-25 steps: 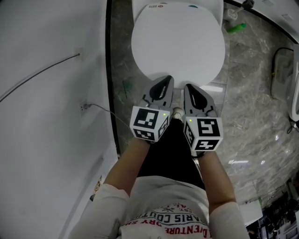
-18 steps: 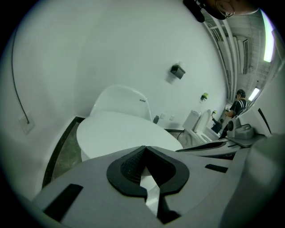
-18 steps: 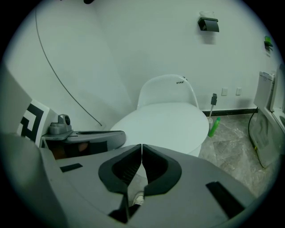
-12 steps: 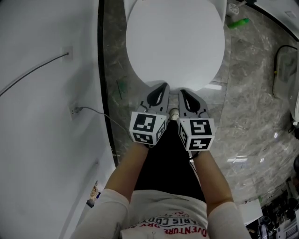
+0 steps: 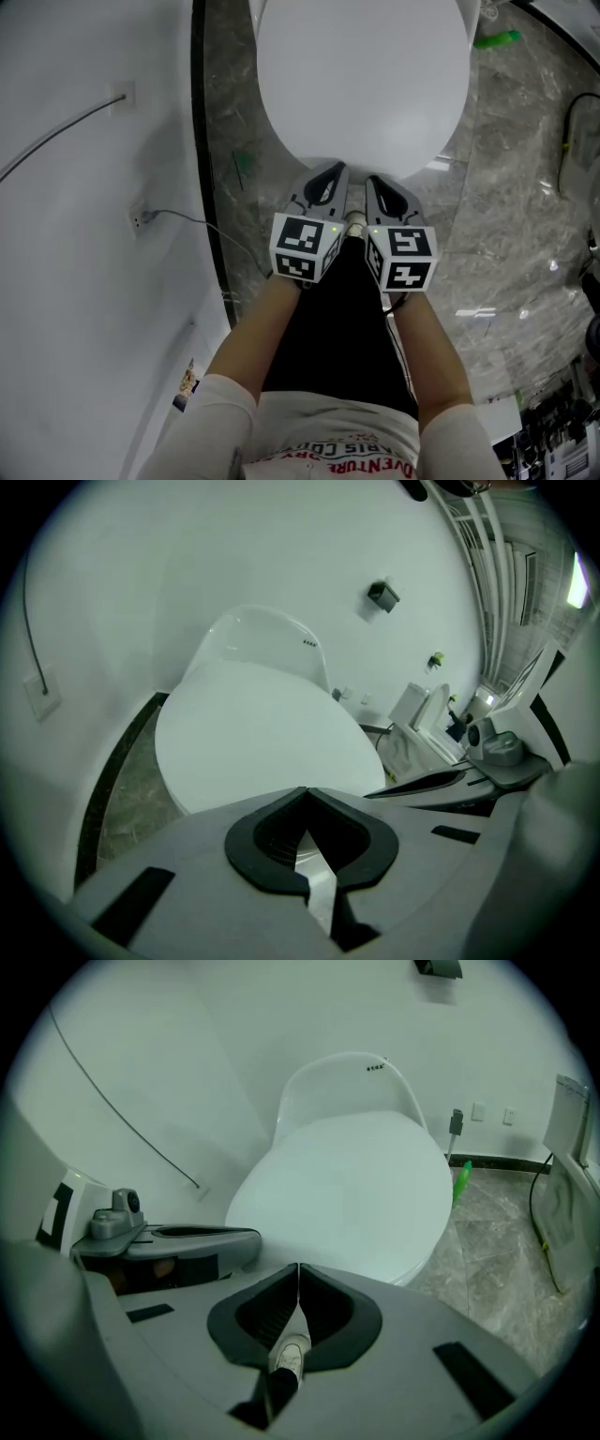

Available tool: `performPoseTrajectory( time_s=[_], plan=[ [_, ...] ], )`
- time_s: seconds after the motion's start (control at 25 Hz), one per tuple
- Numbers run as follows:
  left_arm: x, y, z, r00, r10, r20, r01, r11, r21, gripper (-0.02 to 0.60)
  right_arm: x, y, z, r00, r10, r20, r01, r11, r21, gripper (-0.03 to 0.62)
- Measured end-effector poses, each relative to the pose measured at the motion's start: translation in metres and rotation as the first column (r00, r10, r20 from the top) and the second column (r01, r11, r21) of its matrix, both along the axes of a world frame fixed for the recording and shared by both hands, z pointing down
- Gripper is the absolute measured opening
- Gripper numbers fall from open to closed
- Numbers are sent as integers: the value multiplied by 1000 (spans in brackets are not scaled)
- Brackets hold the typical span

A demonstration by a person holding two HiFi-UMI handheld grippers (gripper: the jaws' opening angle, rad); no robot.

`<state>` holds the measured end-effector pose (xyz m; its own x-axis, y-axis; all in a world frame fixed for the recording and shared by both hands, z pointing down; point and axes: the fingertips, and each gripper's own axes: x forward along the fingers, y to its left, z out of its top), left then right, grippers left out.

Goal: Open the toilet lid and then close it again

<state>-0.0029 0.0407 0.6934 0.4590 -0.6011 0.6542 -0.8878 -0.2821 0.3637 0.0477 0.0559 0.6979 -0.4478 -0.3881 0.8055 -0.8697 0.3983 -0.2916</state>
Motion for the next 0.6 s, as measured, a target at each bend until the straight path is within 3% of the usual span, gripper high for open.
performPoseTrajectory(
  time_s=[0.32, 0.6],
  plan=[
    [-2, 3, 29, 998, 55, 4, -55, 998, -25, 6, -3, 1, 31, 1000, -12, -8, 12, 999, -39, 14],
    [-1, -2, 10, 996, 92, 14, -91, 995, -48, 6, 0, -2, 20, 1000, 4, 7, -4, 996, -90, 14]
  ],
)
